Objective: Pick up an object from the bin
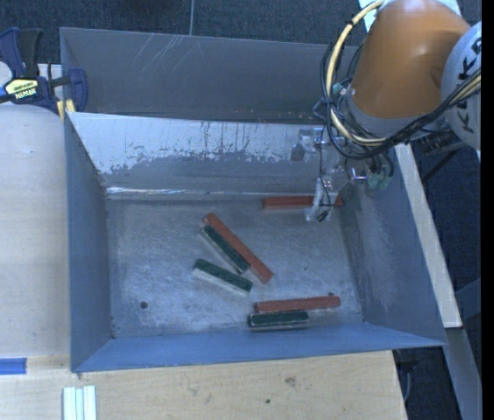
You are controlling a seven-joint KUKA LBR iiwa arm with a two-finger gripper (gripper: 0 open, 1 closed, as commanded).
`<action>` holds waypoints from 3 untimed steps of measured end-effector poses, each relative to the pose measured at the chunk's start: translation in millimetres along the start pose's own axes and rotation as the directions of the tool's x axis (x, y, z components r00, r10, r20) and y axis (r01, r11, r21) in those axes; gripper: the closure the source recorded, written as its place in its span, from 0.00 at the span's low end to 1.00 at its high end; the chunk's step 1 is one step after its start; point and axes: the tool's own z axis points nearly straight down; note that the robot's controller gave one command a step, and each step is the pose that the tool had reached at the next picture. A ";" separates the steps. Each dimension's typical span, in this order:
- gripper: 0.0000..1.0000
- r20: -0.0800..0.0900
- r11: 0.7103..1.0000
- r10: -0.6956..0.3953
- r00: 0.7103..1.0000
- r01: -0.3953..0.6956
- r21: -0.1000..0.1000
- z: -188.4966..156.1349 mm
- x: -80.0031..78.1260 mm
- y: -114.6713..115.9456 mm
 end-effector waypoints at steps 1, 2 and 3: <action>0.00 0.007 0.915 -0.403 0.915 0.403 0.001 -96.0 3.5 42.3; 0.00 -0.009 0.981 -0.194 0.981 0.194 -0.003 67.3 37.3 107.3; 0.00 -0.006 0.999 -0.043 0.999 0.043 -0.002 159.9 29.8 100.3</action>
Offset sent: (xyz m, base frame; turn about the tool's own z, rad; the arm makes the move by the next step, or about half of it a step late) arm -0.0058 0.0419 0.0924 -0.4150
